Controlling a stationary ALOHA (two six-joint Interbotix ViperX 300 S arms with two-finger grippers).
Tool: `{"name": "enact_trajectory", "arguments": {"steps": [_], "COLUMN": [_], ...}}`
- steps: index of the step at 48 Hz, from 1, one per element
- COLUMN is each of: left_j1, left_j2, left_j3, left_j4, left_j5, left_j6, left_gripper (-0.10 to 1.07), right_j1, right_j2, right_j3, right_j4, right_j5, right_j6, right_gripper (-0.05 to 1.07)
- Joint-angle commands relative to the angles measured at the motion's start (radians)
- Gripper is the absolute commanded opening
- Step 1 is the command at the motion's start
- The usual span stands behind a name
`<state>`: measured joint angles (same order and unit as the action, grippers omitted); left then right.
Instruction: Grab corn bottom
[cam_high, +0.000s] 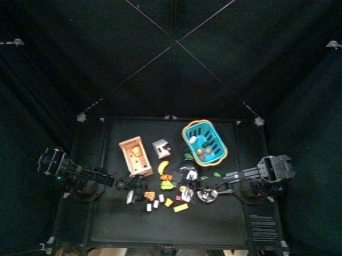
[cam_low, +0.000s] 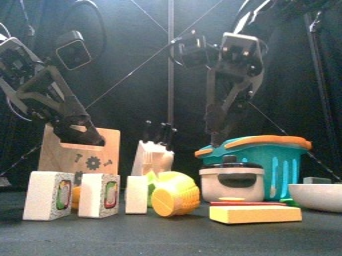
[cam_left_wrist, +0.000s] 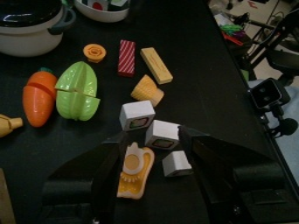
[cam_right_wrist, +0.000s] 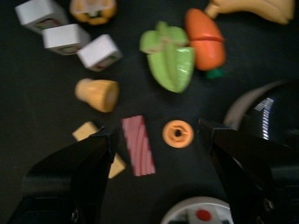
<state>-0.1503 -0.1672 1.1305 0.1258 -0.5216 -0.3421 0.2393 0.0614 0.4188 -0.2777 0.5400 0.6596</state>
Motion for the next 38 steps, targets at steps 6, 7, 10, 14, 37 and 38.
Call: {"name": "enact_trajectory", "arguments": {"steps": [6,7,10,14,37,38], "left_j1": [0.000,0.000,0.000,0.000,-0.002,-0.002], "left_j2": [0.002,0.002,0.002,0.002,0.002,0.002], "left_j3": [-0.021,-0.020,-0.021,-0.020,-0.017,-0.017], "left_j4": [-0.005,-0.005,-0.005,-0.005,-0.005,-0.005], "left_j5": [-0.005,-0.003,-0.003,-0.003,0.000,0.000], "left_j6": [0.003,0.003,0.005,0.005,0.005,0.005], "left_gripper": [0.87,0.87,0.87,0.87,0.87,0.87], "right_j1": [0.023,0.023,0.023,0.023,-0.006,-0.008], "right_j2": [0.064,0.072,0.092,0.117,0.227,0.232], "right_j3": [-0.077,-0.080,-0.087,-0.100,-0.178,-0.179], "right_j4": [0.025,0.026,0.026,0.028,0.008,0.008], "right_j5": [-0.018,-0.020,-0.020,-0.021,0.017,0.017], "right_j6": [0.002,0.002,0.002,0.002,0.000,0.000], "right_gripper": [1.01,1.01,1.01,1.01,1.01,1.01]}}
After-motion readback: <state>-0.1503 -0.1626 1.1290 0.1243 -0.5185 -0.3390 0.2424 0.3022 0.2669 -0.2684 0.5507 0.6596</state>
